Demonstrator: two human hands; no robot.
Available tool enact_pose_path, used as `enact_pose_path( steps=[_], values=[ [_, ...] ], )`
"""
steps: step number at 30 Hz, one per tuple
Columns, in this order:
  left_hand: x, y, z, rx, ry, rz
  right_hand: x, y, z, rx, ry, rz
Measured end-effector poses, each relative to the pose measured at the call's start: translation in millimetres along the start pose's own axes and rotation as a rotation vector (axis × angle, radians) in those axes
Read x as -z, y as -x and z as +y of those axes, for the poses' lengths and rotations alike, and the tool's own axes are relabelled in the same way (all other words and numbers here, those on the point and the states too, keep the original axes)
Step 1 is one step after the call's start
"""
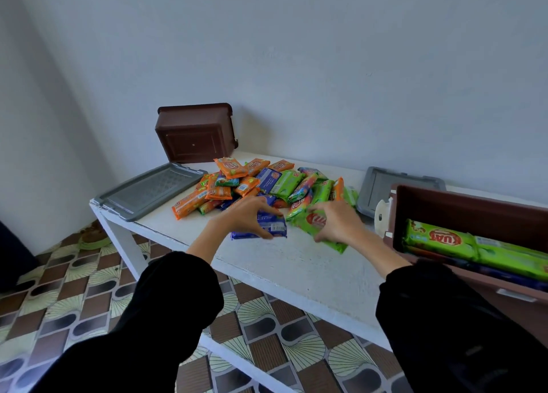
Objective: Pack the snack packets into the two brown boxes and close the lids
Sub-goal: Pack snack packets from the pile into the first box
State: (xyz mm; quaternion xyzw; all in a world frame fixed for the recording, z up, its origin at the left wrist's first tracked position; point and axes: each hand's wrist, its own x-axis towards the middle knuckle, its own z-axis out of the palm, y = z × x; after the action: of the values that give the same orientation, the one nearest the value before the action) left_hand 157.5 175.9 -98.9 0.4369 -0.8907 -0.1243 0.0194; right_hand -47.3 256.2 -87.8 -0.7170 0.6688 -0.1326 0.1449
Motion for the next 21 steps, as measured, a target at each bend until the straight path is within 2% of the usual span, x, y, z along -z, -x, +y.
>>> enact_pose_path(
  steps=[4, 8, 15, 21],
  values=[
    [45.7, -16.3, 37.8, -0.092, 0.073, 0.069, 53.8, 9.0, 11.0, -0.019, -0.022, 0.148],
    [70.0, -42.6, 91.1, -0.233, 0.076, 0.134, 104.0, 28.0, 44.6, -0.107, -0.066, 0.208],
    [62.1, -95.1, 197.7, -0.496, 0.056, 0.126, 160.5, 75.5, 135.5, -0.27, -0.049, 0.139],
    [22.2, -133.5, 259.1, -0.557, 0.015, 0.023, 166.6, 109.5, 203.2, -0.359, 0.028, 0.004]
  ],
)
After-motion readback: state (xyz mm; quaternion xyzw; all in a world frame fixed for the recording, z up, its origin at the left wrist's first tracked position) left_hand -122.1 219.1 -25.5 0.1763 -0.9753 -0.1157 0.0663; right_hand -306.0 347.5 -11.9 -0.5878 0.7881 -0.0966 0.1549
